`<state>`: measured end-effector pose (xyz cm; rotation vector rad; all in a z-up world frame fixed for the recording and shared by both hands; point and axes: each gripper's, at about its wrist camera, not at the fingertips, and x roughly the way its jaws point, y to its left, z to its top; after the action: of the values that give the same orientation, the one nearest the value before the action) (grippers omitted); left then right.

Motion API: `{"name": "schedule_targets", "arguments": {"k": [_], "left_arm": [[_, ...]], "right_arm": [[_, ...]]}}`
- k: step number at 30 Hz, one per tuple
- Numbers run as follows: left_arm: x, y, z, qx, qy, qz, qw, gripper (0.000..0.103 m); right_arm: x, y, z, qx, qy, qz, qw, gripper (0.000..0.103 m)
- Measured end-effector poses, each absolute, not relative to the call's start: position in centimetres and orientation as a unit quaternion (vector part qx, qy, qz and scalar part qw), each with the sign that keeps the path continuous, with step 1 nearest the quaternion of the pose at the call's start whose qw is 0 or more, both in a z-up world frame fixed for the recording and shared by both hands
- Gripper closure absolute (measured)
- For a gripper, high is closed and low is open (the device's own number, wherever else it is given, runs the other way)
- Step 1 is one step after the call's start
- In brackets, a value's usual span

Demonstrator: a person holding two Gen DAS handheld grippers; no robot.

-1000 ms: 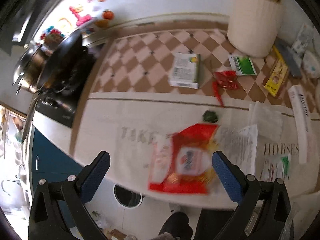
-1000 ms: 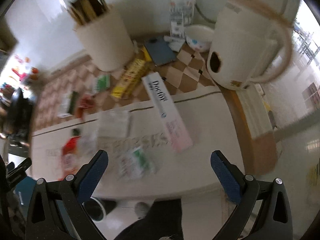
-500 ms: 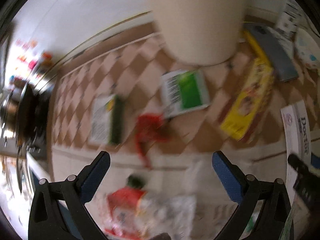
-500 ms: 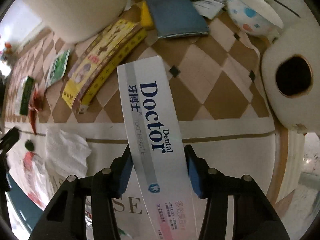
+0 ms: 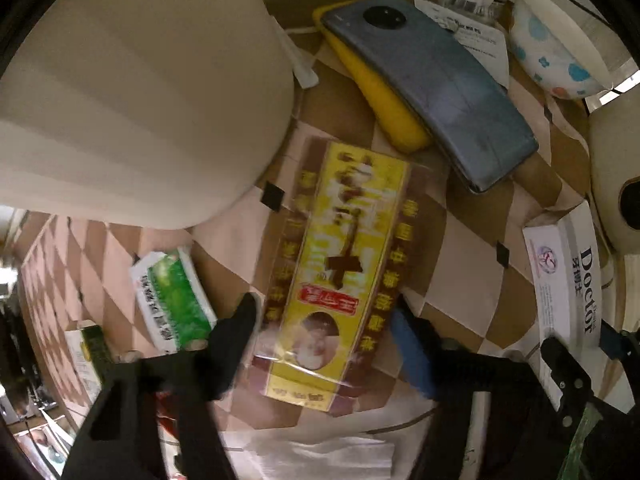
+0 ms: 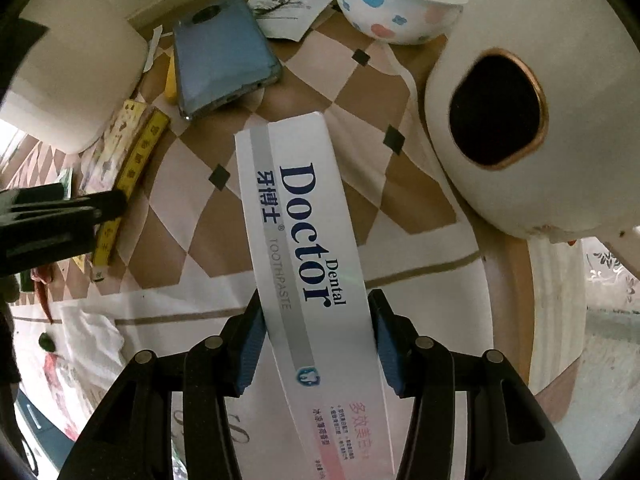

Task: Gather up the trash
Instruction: 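Grasp the white Doctor toothpaste box with the right tool while the left grasps the yellow seasoning packet, then carry both items to the white bin and open both tools to drop them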

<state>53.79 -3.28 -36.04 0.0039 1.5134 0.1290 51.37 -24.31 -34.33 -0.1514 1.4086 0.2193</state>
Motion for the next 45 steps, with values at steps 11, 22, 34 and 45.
{"name": "schedule_targets", "arguments": {"k": [11,22,34,45], "left_arm": [[47.1,-3.0,-31.6,-0.013,0.636,0.12,0.762,0.045],[32.4,5.2,-23.2,-0.13,0.542,0.217,0.801,0.045],[0.9,19.9,-24.3,-0.322,0.454,0.396,0.73,0.065],[-17.2,22.1,-39.1,-0.448,0.459,0.476,0.601,0.058]], "right_arm": [[51.6,-22.4,-33.2,-0.071,0.631,0.104,0.766,0.052],[43.9,-17.3,-25.8,-0.089,0.585,0.176,0.787,0.052],[22.3,1.5,-23.5,-0.181,0.547,0.403,0.711,0.052],[0.9,10.2,-36.2,-0.284,0.588,0.492,0.576,0.052]]}}
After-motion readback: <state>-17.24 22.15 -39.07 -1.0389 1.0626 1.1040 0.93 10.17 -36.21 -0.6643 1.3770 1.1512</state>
